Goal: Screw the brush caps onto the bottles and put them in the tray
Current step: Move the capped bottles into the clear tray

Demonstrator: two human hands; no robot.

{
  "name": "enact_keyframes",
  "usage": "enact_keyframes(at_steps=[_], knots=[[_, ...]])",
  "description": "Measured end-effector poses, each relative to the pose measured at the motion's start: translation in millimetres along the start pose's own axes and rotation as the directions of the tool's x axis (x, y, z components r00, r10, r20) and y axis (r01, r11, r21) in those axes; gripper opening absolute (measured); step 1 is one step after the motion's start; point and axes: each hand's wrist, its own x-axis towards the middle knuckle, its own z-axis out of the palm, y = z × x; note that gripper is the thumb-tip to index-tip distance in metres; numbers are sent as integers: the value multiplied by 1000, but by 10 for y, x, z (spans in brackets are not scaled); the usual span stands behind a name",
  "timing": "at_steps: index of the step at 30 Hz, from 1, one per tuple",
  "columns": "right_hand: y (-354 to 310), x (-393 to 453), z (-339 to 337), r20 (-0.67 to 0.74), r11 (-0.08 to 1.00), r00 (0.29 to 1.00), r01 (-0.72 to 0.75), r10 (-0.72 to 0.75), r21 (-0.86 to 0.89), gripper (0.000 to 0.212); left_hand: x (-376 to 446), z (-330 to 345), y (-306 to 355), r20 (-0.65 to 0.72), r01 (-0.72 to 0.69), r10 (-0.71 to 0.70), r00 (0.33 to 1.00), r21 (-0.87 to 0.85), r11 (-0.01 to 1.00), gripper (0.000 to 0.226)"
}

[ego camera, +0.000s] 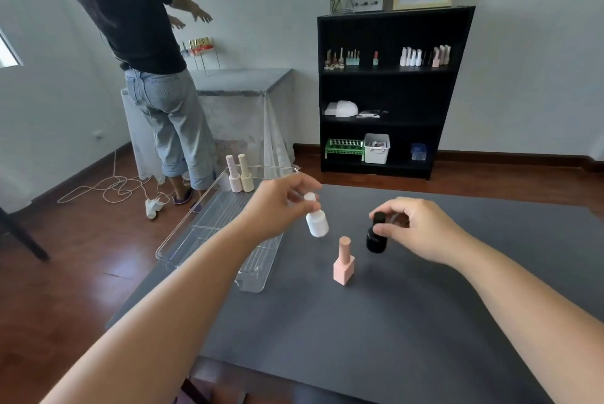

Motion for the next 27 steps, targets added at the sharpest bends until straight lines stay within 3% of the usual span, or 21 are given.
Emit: enact_keyframes(at_steps=[4,7,14,18,27], knots=[[-228,318,-55,-63,996,994,89,-91,-28,17,306,-332,-81,-121,72,-84,989,-102,992,23],[-470,599,-92,-78,984,981,177,-177,-7,18,517,-594,-203,-193,123,-137,971,-86,989,21],[-813,1446,62,-66,936,988,152,-138,317,22,890,-801,-647,-256,253,-227,940,73,965,25],[-854,1837,437,16,971,994,102,-108,216,26,1009,-726,-898,-238,281,-226,945,230,932,22],[-783,2329,997,111,991,986,127,-123,-31,26,1064,-660,-1270,-212,302,-244,946,307,902,22]])
